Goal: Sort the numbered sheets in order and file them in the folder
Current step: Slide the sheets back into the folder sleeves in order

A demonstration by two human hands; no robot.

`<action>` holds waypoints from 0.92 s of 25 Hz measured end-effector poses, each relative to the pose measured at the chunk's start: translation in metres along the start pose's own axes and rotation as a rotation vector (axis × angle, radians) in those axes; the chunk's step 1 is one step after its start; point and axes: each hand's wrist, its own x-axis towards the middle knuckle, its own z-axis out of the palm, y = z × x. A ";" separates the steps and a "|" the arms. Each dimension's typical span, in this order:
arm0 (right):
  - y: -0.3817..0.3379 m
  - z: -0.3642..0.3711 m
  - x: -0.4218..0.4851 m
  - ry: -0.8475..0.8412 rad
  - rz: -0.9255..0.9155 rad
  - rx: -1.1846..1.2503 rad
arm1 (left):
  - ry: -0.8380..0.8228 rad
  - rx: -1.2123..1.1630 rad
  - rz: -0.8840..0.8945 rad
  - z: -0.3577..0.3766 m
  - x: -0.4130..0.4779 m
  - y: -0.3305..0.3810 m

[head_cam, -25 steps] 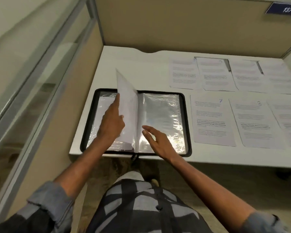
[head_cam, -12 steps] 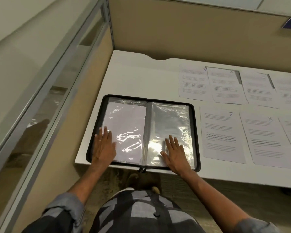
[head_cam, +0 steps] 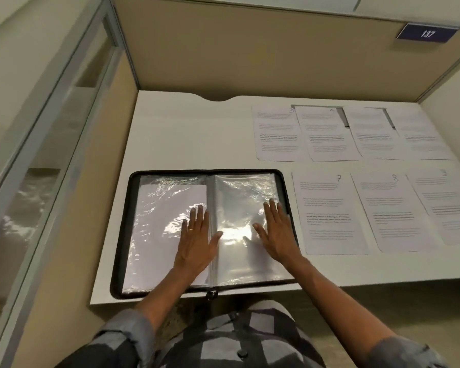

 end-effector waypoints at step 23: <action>0.183 -0.089 0.263 -0.166 -0.248 -0.056 | -0.142 0.230 0.060 0.029 0.294 0.177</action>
